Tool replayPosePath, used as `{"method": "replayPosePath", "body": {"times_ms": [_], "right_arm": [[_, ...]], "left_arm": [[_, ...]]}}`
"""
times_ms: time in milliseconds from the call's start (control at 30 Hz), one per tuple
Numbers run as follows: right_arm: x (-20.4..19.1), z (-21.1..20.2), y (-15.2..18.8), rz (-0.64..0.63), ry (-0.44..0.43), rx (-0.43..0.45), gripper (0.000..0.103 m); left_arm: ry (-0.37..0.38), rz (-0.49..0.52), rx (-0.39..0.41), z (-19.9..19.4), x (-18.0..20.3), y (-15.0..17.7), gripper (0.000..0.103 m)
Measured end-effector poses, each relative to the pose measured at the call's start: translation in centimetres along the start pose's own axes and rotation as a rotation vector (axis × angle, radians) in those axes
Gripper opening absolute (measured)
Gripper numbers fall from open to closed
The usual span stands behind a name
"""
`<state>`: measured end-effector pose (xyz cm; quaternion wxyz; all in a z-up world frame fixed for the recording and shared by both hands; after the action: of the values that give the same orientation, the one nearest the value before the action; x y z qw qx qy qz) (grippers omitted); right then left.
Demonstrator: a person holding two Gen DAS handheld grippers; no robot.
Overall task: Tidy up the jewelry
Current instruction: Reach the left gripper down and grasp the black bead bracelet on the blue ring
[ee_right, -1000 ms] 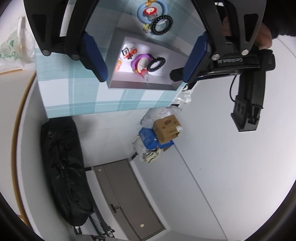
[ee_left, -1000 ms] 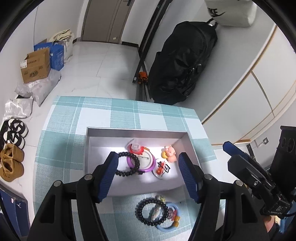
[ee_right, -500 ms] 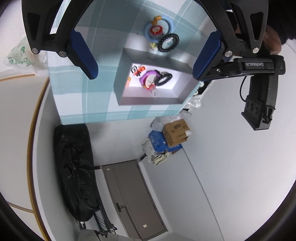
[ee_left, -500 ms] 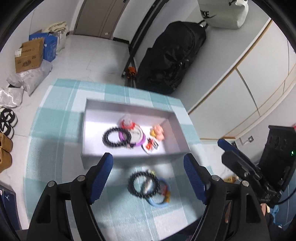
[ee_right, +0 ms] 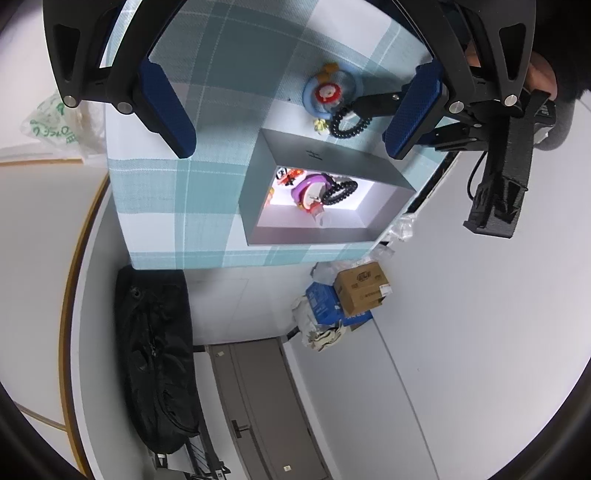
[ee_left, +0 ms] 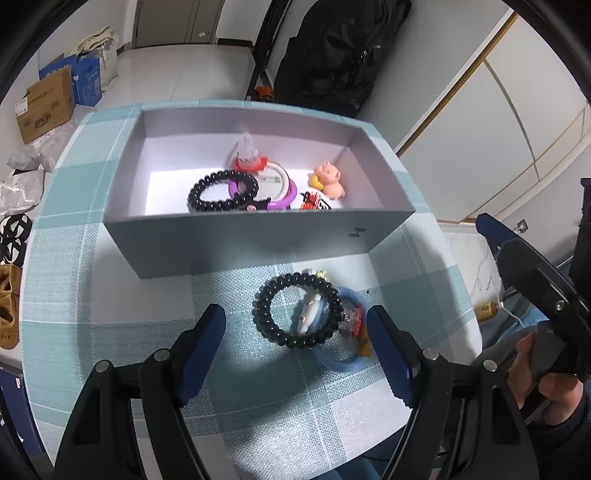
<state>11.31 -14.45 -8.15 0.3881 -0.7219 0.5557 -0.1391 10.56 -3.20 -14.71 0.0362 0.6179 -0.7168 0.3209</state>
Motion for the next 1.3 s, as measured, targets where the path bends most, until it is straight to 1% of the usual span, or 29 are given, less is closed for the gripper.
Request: {"method": "replayPosePath", "body": {"times_ms": [167, 200, 400, 533, 733, 767, 833, 867, 1000, 1067, 1100, 1133, 1300], "right_arm": [[0.4, 0.2, 0.5, 0.004, 0.02, -0.026, 0.103], [0.4, 0.2, 0.6, 0.003, 0.021, -0.028, 0.103], [0.4, -0.1, 0.6, 0.007, 0.014, -0.031, 0.103], [0.3, 0.1, 0.7, 0.003, 0.016, -0.041, 0.103], [0.3, 0.1, 0.7, 0.011, 0.011, -0.047, 0.103], [0.3, 0.2, 0.7, 0.011, 0.01, -0.046, 0.103], [0.3, 0.1, 0.7, 0.012, 0.011, -0.046, 0.103], [0.3, 0.1, 0.7, 0.012, 0.01, -0.046, 0.103], [0.3, 0.1, 0.8, 0.017, 0.008, -0.048, 0.103], [0.2, 0.1, 0.8, 0.019, 0.007, -0.049, 0.103], [0.2, 0.2, 0.8, 0.019, 0.008, -0.05, 0.103], [0.2, 0.2, 0.8, 0.019, 0.007, -0.05, 0.103], [0.3, 0.3, 0.9, 0.022, 0.012, -0.057, 0.103]], "left_arm": [[-0.016, -0.022, -0.015, 0.9, -0.4, 0.3, 0.075], [-0.022, -0.013, -0.003, 0.8, -0.4, 0.1, 0.075], [-0.026, 0.006, -0.013, 1.0, -0.4, 0.0, 0.075], [-0.044, 0.035, -0.016, 1.2, -0.2, 0.0, 0.075], [-0.036, 0.044, -0.017, 1.3, 0.2, -0.2, 0.074], [-0.035, 0.042, -0.016, 1.2, 0.2, -0.2, 0.073], [-0.011, 0.038, -0.022, 1.1, 0.4, -0.1, 0.064], [-0.002, 0.037, -0.024, 1.1, 0.5, -0.1, 0.062], [0.0, 0.047, -0.02, 1.1, 0.7, -0.1, 0.06], [0.017, 0.038, -0.018, 1.0, 0.7, 0.0, 0.054], [0.033, 0.029, -0.019, 1.1, 0.7, -0.1, 0.049], [0.049, 0.02, -0.021, 1.1, 0.8, -0.1, 0.048], [0.052, 0.017, -0.027, 1.0, 0.8, -0.1, 0.045]]}}
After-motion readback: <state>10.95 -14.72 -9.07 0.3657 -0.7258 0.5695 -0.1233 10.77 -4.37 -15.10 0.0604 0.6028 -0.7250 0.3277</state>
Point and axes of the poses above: each gripper's, at about its wrist camera, not at the fingertips, and z roughly the way its jaws point, x to its right, y to its underside, the point moved 9 cm from there along z, roughly the way its jaws point, and after that the axes turned 7 degrees about y, right-handed, at the moved point
